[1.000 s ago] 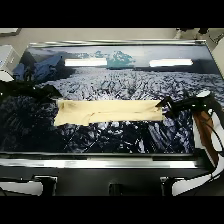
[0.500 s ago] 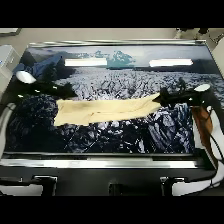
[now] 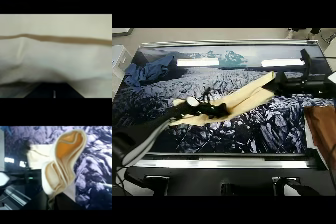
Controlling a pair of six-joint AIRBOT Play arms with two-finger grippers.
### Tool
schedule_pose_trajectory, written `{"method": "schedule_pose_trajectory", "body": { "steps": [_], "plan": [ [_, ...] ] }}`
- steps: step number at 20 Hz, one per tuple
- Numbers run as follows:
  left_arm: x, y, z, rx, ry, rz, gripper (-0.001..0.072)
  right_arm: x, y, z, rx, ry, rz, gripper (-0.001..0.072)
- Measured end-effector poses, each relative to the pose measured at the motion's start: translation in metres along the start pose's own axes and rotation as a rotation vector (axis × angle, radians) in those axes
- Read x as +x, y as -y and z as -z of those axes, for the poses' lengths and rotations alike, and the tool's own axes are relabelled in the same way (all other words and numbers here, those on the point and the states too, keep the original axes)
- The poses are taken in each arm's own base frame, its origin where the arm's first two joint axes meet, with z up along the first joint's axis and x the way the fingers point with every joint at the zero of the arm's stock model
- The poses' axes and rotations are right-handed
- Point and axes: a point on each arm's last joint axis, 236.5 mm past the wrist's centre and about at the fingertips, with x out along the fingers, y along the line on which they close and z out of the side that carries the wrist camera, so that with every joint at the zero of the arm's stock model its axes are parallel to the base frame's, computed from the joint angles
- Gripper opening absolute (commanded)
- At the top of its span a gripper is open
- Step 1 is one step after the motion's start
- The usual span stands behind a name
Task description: Fold the clothes and pants, and hang the long-sleeved shirts on hangers.
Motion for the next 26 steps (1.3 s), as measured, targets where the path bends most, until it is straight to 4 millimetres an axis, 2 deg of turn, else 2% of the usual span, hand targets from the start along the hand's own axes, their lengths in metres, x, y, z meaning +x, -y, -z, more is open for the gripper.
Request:
{"method": "schedule_pose_trajectory", "body": {
  "steps": [2, 4, 7, 9, 10, 12, 13, 15, 17, 19, 21, 23, 25, 26],
  "plan": [
    [0.031, 0.021, 0.014, -0.099, 0.016, 0.067, 0.0023, -0.012, -0.023, 0.008, -0.042, 0.012, -0.015, 0.0039],
    [0.057, 0.050, 0.026, -0.183, 0.045, 0.135, 0.0022, -0.021, -0.040, 0.017, -0.068, 0.014, -0.027, 0.0039],
    [0.089, 0.093, 0.045, -0.237, 0.054, 0.215, 0.0020, -0.029, -0.048, 0.025, -0.074, 0.013, -0.017, 0.0039],
    [0.097, 0.107, 0.046, -0.217, 0.057, 0.245, 0.0018, -0.029, -0.043, 0.025, -0.071, 0.014, 0.008, 0.0039],
    [0.097, 0.108, 0.042, -0.195, 0.056, 0.251, 0.0017, -0.027, -0.039, 0.023, -0.065, 0.016, 0.018, 0.0039],
    [0.087, 0.102, 0.034, -0.115, 0.011, 0.244, 0.0017, -0.019, -0.030, 0.016, -0.039, 0.018, 0.025, 0.0039],
    [0.076, 0.095, 0.028, -0.058, -0.015, 0.227, 0.0017, -0.012, -0.025, 0.013, -0.022, 0.015, 0.019, 0.0039],
    [0.038, 0.082, 0.005, 0.062, -0.036, 0.175, 0.0017, 0.009, -0.023, 0.009, -0.004, -0.007, -0.012, 0.0039],
    [-0.016, 0.063, -0.027, 0.166, -0.015, 0.085, 0.0019, 0.039, -0.026, 0.011, 0.006, -0.039, -0.048, 0.0039],
    [-0.084, 0.047, -0.065, 0.235, 0.064, -0.006, 0.0019, 0.074, -0.036, 0.017, 0.015, -0.071, -0.088, 0.0039],
    [-0.158, 0.038, -0.091, 0.275, 0.147, -0.079, 0.0020, 0.116, -0.047, 0.032, 0.020, -0.112, -0.121, 0.0040],
    [-0.230, 0.039, -0.104, 0.307, 0.246, -0.123, 0.0020, 0.158, -0.054, 0.051, 0.043, -0.154, -0.143, 0.0041],
    [-0.289, 0.048, -0.106, 0.338, 0.341, -0.150, 0.0020, 0.204, -0.057, 0.074, 0.090, -0.193, -0.156, 0.0042],
    [-0.313, 0.054, -0.102, 0.357, 0.382, -0.159, 0.0020, 0.224, -0.057, 0.085, 0.119, -0.207, -0.159, 0.0152]
  ]
}}
